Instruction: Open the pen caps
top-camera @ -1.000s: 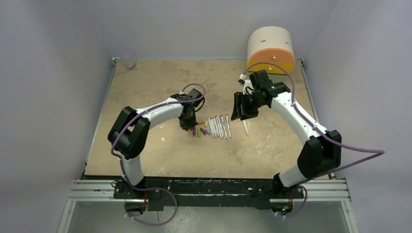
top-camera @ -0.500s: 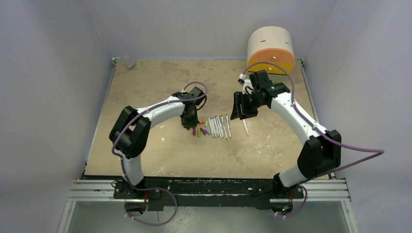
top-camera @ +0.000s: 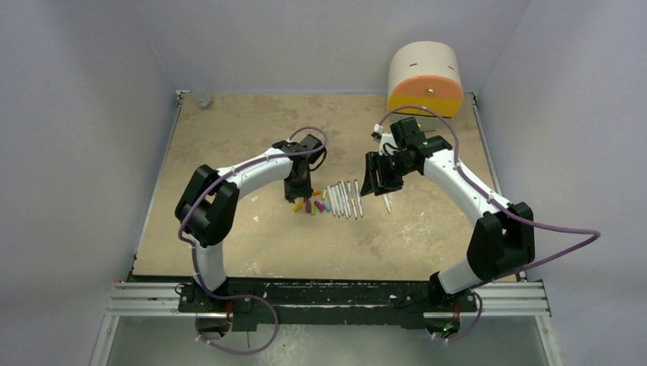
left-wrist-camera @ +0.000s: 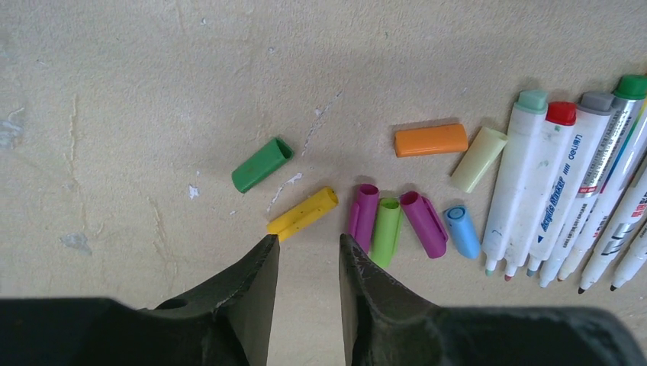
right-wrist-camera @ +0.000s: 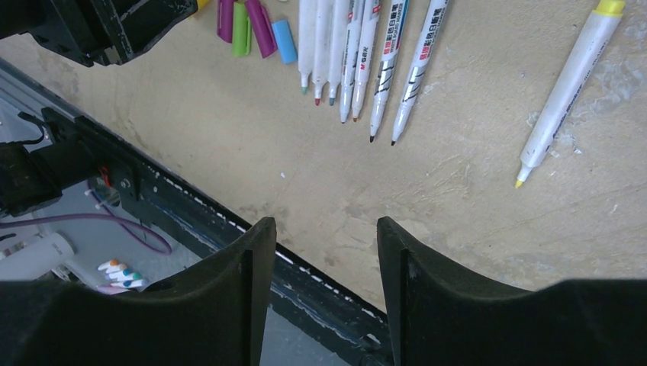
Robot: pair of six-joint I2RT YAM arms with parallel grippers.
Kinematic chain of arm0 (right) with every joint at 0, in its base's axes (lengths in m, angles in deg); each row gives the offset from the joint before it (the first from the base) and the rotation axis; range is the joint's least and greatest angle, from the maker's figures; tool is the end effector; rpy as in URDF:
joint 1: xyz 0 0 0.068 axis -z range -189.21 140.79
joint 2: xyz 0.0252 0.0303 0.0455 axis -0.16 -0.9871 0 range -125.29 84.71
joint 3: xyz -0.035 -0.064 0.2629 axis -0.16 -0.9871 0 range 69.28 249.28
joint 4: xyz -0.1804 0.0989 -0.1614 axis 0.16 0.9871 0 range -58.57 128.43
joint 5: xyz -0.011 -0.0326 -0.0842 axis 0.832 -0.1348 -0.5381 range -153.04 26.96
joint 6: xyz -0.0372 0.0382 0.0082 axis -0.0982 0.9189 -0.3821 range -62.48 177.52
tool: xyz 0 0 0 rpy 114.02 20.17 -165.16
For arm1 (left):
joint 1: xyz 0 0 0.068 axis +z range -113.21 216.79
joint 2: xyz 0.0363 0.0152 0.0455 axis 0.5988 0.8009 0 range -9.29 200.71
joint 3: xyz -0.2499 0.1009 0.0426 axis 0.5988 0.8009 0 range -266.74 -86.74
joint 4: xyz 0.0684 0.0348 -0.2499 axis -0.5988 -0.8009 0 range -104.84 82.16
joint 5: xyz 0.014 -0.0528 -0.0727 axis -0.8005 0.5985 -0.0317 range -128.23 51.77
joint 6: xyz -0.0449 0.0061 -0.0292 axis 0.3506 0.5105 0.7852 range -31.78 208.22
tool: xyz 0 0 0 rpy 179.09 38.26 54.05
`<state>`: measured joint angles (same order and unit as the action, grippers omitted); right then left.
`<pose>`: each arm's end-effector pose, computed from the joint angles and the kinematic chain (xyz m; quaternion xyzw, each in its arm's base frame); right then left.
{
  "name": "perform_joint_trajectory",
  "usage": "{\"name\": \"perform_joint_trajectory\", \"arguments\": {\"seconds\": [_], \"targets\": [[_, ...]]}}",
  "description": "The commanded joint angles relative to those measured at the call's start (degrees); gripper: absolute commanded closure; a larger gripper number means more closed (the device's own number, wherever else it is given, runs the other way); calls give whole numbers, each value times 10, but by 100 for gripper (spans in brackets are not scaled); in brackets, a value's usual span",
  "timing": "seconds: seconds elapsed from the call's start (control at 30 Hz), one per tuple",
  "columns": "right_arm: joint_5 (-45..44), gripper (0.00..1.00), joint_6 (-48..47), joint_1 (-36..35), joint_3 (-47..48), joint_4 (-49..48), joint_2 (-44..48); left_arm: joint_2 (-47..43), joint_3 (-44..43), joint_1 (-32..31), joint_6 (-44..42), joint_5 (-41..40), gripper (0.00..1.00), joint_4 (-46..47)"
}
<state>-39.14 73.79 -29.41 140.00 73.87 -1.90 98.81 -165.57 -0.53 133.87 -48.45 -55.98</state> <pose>0.2883 0.1215 0.2770 -0.0888 0.9387 0.2728 0.1912 0.2971 -0.2185 0.1907 -0.0817 0.9867 -0.0060 0.1406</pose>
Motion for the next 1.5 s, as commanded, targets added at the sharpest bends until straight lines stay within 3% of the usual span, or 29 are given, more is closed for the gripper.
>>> {"name": "perform_joint_trajectory", "arguments": {"seconds": [0.0,0.07,0.17,0.33,0.97,1.47], "targets": [[27,46,-11,-2,-7,-15,25,4,-36,-4,-6,-21,68,-24],[31,46,-10,-2,-9,-17,28,2,-44,-5,-5,-25,68,-31],[37,46,-10,-2,-14,-21,31,-8,-50,-4,-3,-26,57,-37],[43,45,-7,-2,-26,-26,32,-32,-50,-5,2,-31,51,-43],[14,42,5,-2,10,-20,9,-83,-31,-5,-3,-52,42,-31],[-180,42,15,9,52,12,-78,-116,2,-5,-1,-66,40,-22]]}}
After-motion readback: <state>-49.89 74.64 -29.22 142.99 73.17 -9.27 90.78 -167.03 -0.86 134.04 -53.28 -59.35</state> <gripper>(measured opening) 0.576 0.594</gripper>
